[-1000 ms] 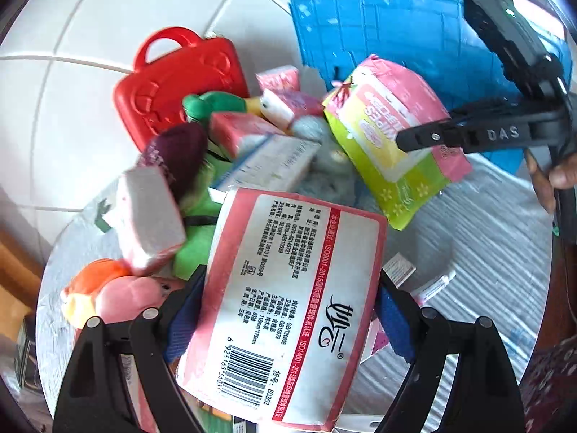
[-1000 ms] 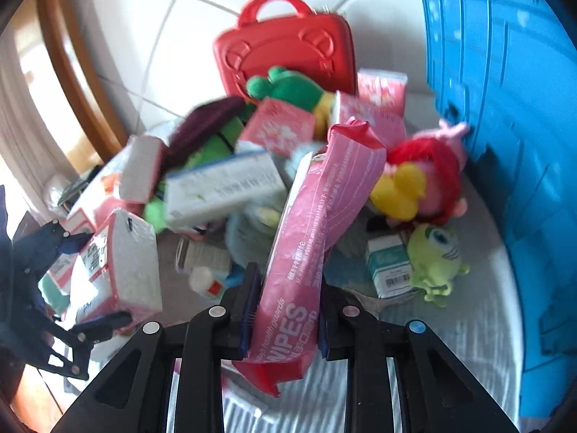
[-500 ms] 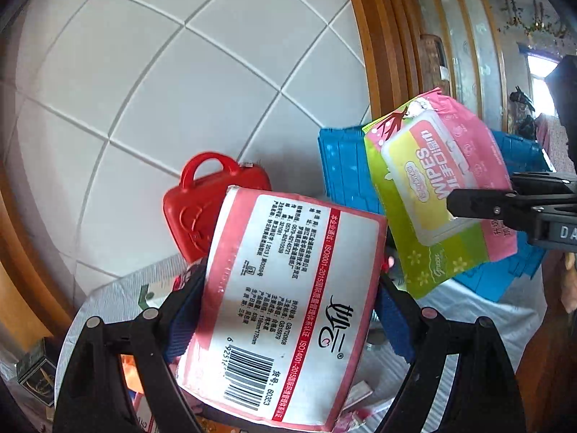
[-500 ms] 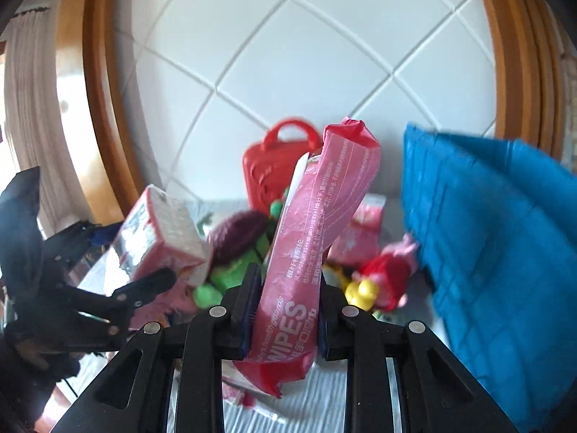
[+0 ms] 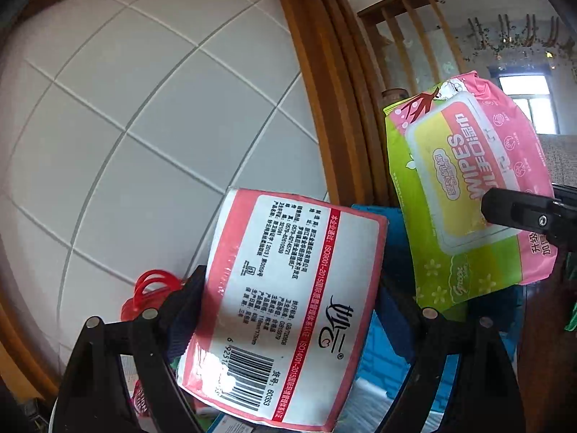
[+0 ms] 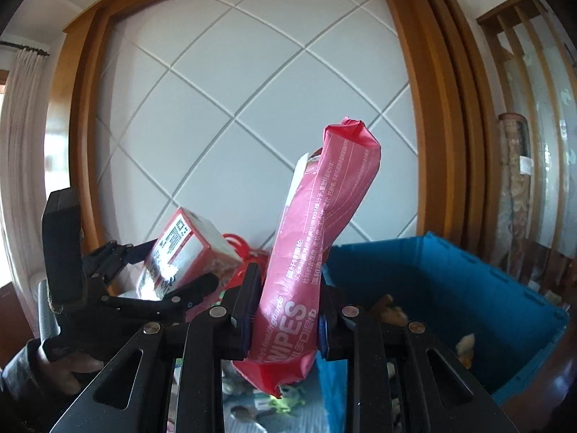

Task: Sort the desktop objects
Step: 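Carry the box and wipes pack into the blue crate and release, then withdraw both grippers from the crate back toward the heap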

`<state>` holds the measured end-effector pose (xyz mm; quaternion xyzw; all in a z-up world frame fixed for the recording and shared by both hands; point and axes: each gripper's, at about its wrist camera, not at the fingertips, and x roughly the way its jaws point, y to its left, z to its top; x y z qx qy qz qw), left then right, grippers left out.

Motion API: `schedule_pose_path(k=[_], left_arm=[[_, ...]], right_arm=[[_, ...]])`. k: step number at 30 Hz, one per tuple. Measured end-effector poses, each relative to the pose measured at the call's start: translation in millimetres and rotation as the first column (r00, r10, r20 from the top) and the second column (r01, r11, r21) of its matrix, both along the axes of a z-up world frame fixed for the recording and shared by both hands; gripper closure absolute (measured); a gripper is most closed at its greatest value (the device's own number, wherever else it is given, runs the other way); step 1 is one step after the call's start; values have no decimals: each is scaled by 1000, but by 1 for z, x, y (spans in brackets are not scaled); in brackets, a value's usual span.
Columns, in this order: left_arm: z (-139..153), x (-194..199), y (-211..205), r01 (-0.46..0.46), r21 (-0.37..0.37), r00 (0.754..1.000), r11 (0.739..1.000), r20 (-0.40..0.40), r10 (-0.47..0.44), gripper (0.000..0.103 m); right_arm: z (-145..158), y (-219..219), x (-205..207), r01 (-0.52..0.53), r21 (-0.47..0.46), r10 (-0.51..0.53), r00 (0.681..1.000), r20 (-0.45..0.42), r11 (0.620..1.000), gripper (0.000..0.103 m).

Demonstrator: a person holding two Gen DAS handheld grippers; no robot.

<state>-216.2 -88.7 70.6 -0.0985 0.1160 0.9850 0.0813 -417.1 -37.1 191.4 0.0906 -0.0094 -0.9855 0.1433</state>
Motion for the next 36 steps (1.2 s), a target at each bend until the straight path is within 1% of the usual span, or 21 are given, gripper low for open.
schedule_pose_path(k=[5, 6, 10, 11, 13, 14, 15, 16, 17, 18, 19, 20, 22, 25, 26, 28, 30, 33, 36], left_arm=[[12, -36, 74, 57, -8, 998, 998, -2, -57, 16], [13, -35, 92, 64, -15, 998, 998, -2, -64, 15], [13, -70, 144, 75, -44, 997, 996, 37, -74, 14], [14, -79, 157, 61, -46, 997, 997, 46, -59, 13], [17, -101, 171, 25, -45, 998, 999, 59, -22, 8], [18, -115, 179, 17, -55, 997, 998, 82, -13, 8], [20, -129, 187, 15, -71, 994, 997, 105, -7, 8], [22, -140, 193, 7, -89, 993, 996, 116, 3, 8], [24, -144, 198, -5, -105, 994, 994, 110, 16, 8], [26, -148, 205, -19, -125, 994, 992, 100, 32, 4], [27, -153, 207, -38, -136, 994, 990, 94, 51, 1], [26, -151, 207, -55, -133, 994, 990, 91, 67, 1], [27, -149, 206, -76, -100, 993, 992, 80, 84, 1], [24, -131, 202, -103, -65, 992, 993, 71, 108, 1], [26, -130, 208, -115, -63, 991, 991, 59, 118, 1], [21, -118, 212, -135, -63, 990, 989, 30, 137, 1], [15, -103, 212, -135, -66, 991, 989, 12, 136, 1], [9, -82, 210, -148, -83, 989, 986, -12, 147, 1], [7, -63, 205, -170, -70, 985, 983, -32, 168, 1]], right_arm=[[10, 73, -6, 71, -14, -71, 997, -12, 997, 77], [10, 88, -9, 82, -20, -82, 997, -7, 996, 77], [10, 137, -50, 110, -59, -108, 993, 44, 992, 77], [9, 148, -60, 115, -66, -111, 992, 60, 991, 77], [9, 160, -86, 134, -59, -129, 988, 89, 989, 77], [10, 165, -100, 159, -44, -155, 983, 99, 986, 76], [12, 171, -103, 189, -29, -186, 978, 97, 981, 75], [13, 175, -111, 229, -5, -228, 969, 93, 973, 71], [14, 179, -119, 255, 2, -254, 962, 102, 967, 68], [15, 184, -123, 252, -22, -248, 962, 114, 967, 68], [17, 191, -127, 236, -64, -227, 966, 126, 970, 63], [18, 196, -127, 225, -98, -212, 969, 125, 969, 52], [21, 201, -121, 228, -105, -219, 971, 94, 968, 44], [20, 205, -111, 219, -109, -213, 975, 64, 970, 44], [20, 206, -104, 221, -112, -216, 975, 52, 969, 43], [17, 203, -92, 248, -89, -247, 969, 23, 965, 40], [12, 202, -84, 272, -62, -273, 962, -2, 960, 37], [5, 194, -68, 298, -39, -299, 954, -15, 954, 34], [1, 192, -60, 319, -31, -319, 948, -17, 947, 29]])
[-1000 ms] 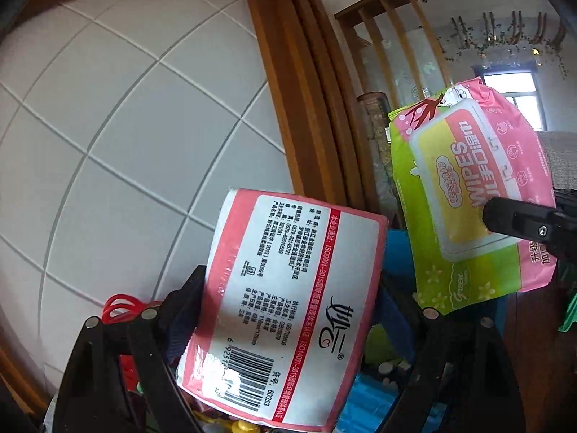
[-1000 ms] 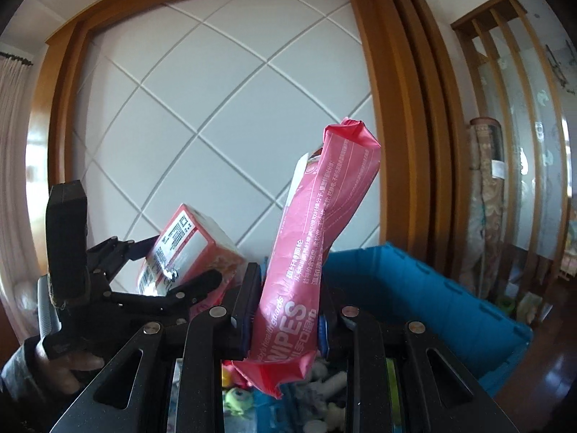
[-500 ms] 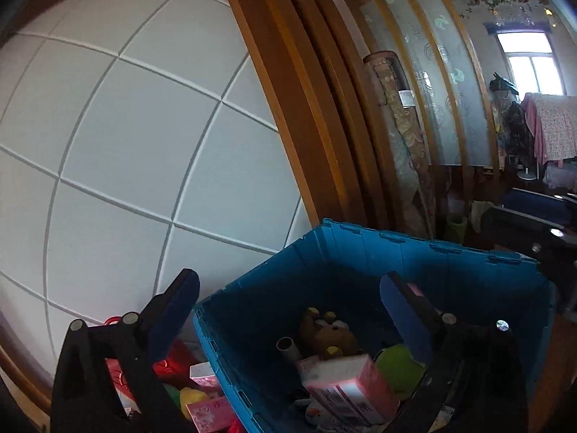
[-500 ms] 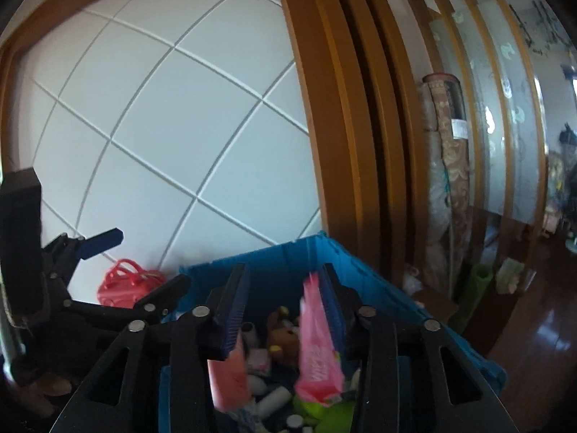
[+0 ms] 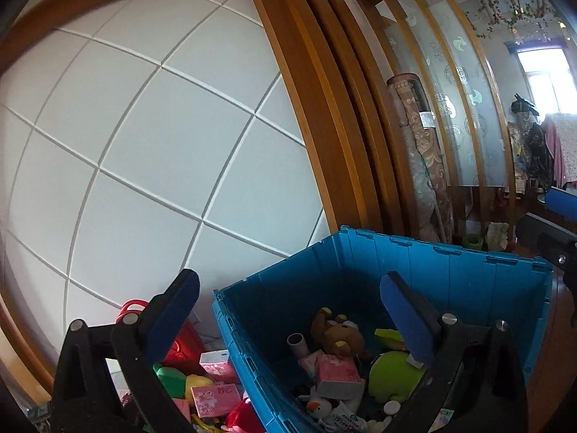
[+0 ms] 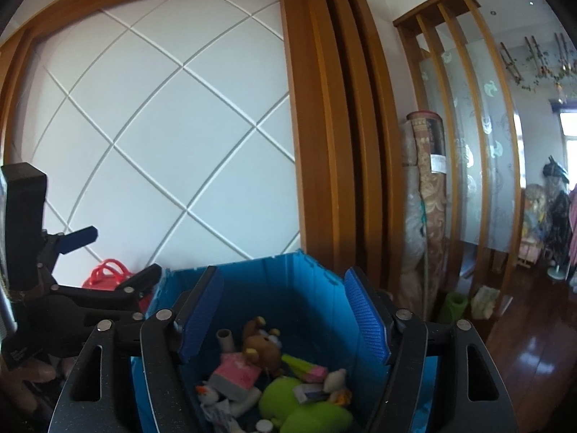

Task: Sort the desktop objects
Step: 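Withdraw both grippers from the crate back toward the heap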

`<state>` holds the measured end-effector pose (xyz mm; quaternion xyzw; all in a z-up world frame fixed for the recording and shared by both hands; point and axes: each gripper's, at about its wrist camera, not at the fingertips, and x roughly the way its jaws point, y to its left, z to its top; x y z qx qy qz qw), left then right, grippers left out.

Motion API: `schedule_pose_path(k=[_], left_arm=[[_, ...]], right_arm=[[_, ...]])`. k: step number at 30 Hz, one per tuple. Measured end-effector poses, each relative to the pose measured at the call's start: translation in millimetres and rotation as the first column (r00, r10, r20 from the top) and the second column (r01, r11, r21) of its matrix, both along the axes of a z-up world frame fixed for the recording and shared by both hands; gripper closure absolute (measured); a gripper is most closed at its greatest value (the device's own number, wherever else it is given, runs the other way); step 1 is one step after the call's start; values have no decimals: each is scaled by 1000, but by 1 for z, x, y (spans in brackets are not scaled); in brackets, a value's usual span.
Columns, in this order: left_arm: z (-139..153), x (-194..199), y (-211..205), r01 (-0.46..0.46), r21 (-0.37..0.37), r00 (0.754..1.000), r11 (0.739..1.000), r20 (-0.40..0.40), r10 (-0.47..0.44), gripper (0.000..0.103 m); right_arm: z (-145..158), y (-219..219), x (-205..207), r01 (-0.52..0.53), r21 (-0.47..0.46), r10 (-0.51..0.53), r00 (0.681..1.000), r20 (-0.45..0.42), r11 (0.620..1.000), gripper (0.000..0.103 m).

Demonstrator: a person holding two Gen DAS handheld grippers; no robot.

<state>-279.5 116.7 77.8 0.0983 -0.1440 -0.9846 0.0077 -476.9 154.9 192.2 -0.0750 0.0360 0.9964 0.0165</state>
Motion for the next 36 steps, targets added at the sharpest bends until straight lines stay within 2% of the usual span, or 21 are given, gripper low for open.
schedule_pose_path(k=[5, 9, 20, 28, 36], left_arm=[[-4, 29, -21, -51, 70, 998, 996, -24, 52, 1], [-13, 49, -40, -99, 94, 994, 991, -40, 103, 1], [-40, 95, -107, -177, 101, 982, 979, -43, 182, 1], [-60, 120, -169, -186, 89, 982, 978, 21, 185, 1], [-71, 158, -246, -236, 62, 972, 970, 29, 235, 1]], right_arm=[[-9, -3, 9, -1, -6, 1, 1000, 9, 1000, 25], [-14, -15, 17, -24, -6, 24, 1000, 6, 1000, 23], [-23, -84, 41, -64, 42, 64, 998, 2, 997, 9], [-25, -146, 58, -70, 43, 69, 997, 17, 997, 7], [-32, -217, 76, -107, 18, 107, 994, 25, 994, 5]])
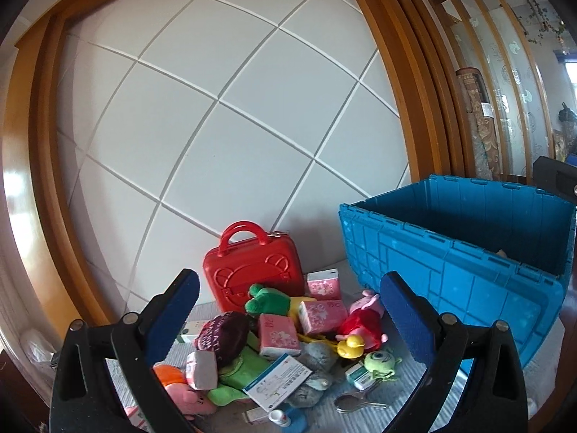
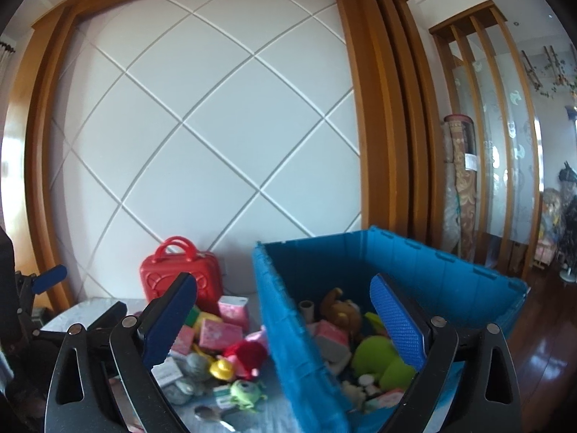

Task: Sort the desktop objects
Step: 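Withdraw both grippers from the crate back toward the heap, then grasp the white lint roller with left gripper while right grasps pink ointment box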

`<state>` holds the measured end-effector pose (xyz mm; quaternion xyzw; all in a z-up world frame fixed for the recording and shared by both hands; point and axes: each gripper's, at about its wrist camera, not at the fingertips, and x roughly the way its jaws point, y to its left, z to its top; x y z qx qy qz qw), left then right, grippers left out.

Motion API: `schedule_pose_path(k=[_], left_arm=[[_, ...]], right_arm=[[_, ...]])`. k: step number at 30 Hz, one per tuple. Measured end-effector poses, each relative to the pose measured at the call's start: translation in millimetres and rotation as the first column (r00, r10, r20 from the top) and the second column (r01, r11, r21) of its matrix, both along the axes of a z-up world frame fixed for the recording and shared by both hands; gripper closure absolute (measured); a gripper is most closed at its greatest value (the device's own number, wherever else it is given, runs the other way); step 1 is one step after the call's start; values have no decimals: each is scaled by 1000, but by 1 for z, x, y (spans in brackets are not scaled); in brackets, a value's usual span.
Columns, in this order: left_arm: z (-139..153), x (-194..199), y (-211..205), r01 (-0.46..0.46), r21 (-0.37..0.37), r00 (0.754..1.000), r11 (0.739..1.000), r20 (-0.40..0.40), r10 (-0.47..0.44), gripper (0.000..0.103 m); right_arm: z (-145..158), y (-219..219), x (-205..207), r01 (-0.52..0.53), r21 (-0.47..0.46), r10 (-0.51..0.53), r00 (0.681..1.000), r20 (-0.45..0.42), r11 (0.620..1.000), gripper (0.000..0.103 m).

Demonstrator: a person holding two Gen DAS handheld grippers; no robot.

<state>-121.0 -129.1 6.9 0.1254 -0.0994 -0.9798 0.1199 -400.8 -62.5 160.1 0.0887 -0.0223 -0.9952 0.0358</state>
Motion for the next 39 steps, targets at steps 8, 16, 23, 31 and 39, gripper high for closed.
schedule_pose_path(k=[8, 16, 23, 31, 39], left_arm=[[-29, 42, -90, -152, 16, 988, 988, 35, 151, 1], [-81, 65, -158, -350, 9, 926, 937, 154, 344, 1], [-110, 79, -174, -417, -20, 889, 909, 198, 412, 1], [-184, 99, -173, -419, -26, 851, 908, 336, 403, 1], [-244, 86, -157, -248, -27, 855, 968, 464, 232, 1]], right_arm=[[-24, -60, 3, -78, 19, 77, 995, 63, 997, 4], [-68, -109, -31, -251, 39, 239, 951, 197, 967, 4], [-104, -134, -66, -374, 31, 350, 891, 288, 927, 4], [-173, -153, -87, -576, 50, 513, 760, 400, 816, 4], [-259, -190, -101, -755, 29, 598, 541, 591, 655, 22]])
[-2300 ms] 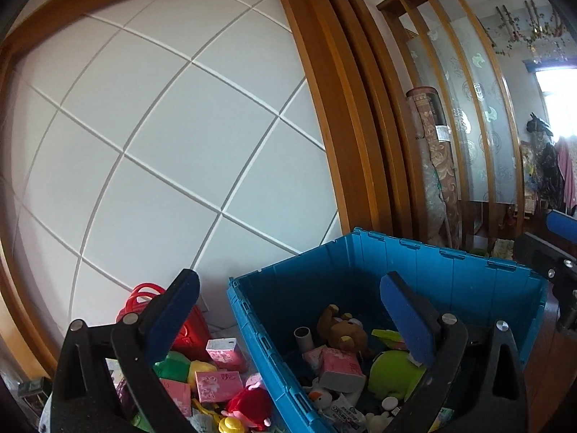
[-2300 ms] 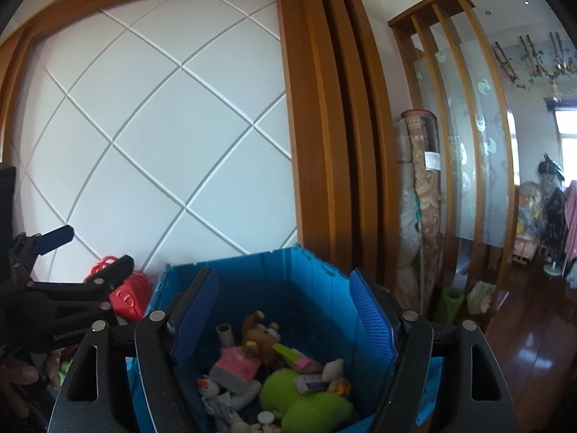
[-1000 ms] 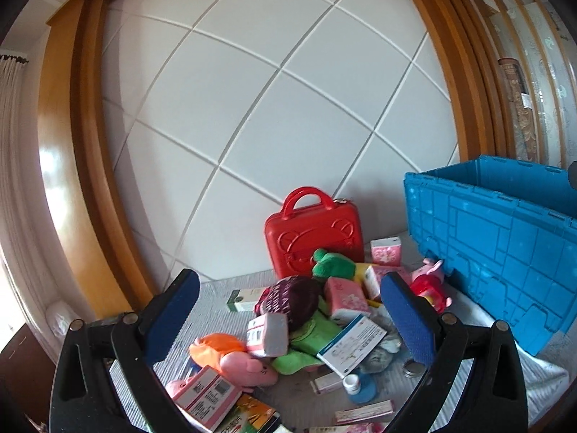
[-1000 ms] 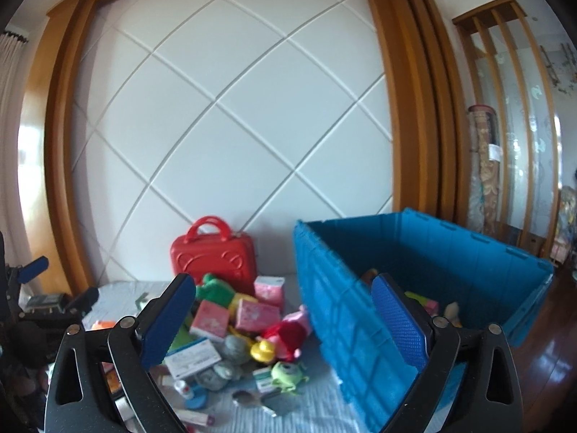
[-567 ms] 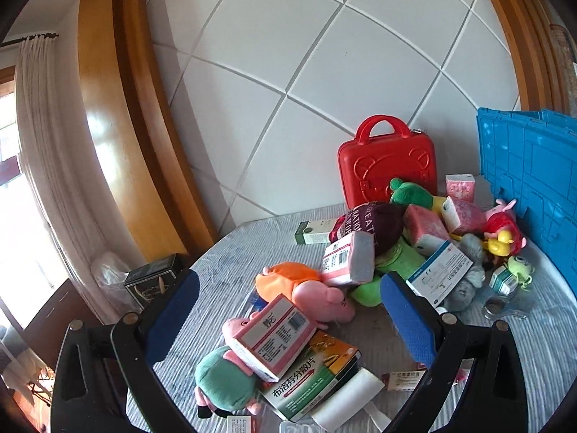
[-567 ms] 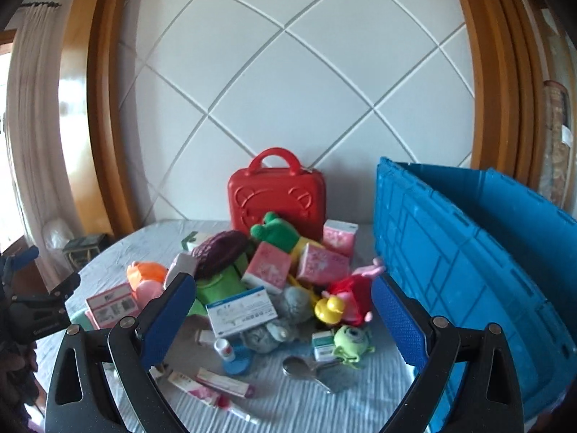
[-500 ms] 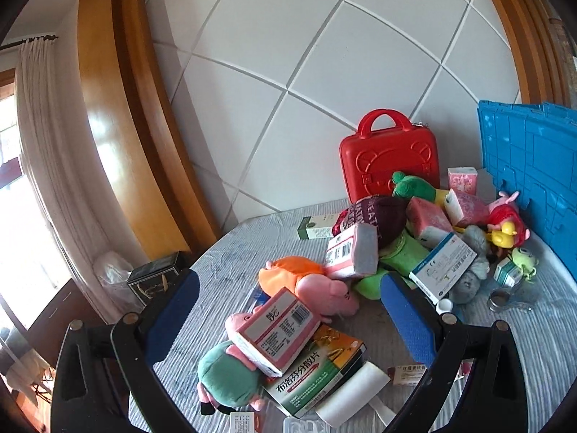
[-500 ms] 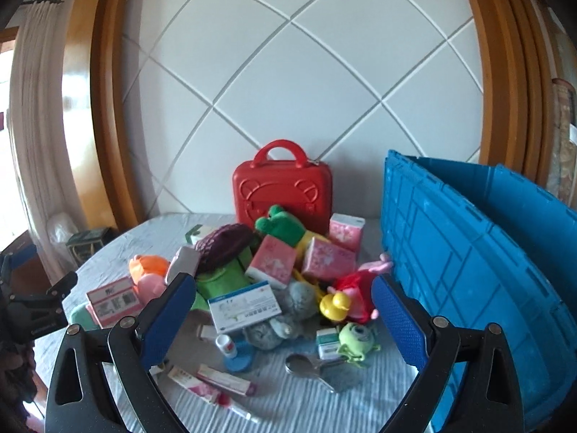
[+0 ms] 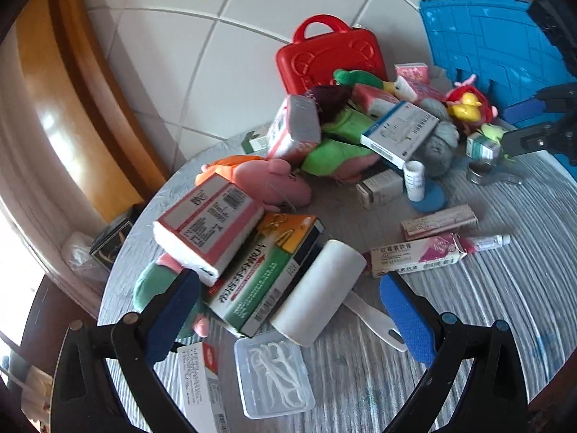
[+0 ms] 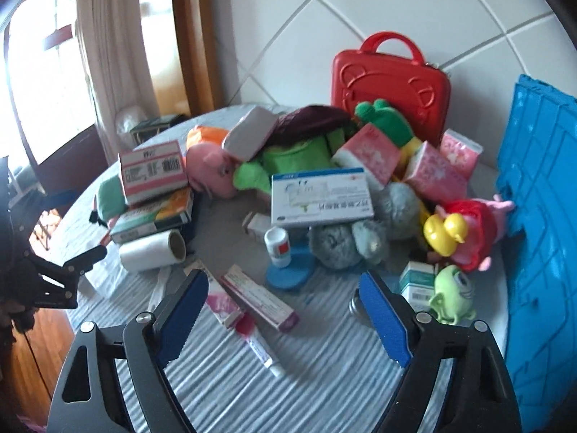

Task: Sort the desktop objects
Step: 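Grasp the white lint roller with left gripper while right grasps pink ointment box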

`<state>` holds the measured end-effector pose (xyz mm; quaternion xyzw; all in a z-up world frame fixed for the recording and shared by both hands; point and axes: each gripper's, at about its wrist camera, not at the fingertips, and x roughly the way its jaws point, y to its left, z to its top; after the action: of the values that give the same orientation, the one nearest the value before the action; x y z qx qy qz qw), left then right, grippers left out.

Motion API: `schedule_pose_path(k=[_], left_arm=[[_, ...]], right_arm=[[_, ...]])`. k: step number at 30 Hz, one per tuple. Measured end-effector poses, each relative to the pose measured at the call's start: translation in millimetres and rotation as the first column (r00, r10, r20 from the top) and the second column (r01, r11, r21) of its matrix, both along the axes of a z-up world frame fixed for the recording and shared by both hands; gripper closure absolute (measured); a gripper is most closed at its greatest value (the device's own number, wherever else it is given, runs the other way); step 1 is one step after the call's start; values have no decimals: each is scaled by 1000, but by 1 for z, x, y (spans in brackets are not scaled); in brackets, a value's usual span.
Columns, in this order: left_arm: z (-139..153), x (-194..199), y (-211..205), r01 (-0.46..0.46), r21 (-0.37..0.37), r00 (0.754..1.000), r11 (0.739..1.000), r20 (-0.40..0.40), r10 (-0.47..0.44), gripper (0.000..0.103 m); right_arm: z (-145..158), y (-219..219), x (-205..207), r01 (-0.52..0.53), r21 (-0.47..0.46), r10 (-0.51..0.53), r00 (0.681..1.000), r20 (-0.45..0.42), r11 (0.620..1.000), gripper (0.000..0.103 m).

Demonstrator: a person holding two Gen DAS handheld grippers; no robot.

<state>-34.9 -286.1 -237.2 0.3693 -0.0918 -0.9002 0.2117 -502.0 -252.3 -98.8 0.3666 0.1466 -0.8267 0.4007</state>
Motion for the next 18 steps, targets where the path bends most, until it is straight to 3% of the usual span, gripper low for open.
schedule_pose_path(k=[4, 8, 16, 18], left_arm=[[-18, -11, 1, 117, 48, 993, 992, 26, -119, 1], [-36, -18, 5, 244, 97, 967, 965, 55, -250, 1], [-64, -42, -16, 314, 212, 926, 926, 146, -348, 3], [-70, -44, -19, 325, 197, 919, 925, 167, -359, 3]], right_arm=[[-26, -9, -12, -62, 44, 59, 997, 52, 997, 31], [-46, -14, -26, -101, 95, 93, 992, 84, 990, 39], [-70, -36, -30, -255, 158, 241, 965, 103, 954, 42], [-79, -42, -31, -297, 194, 281, 954, 104, 935, 44]])
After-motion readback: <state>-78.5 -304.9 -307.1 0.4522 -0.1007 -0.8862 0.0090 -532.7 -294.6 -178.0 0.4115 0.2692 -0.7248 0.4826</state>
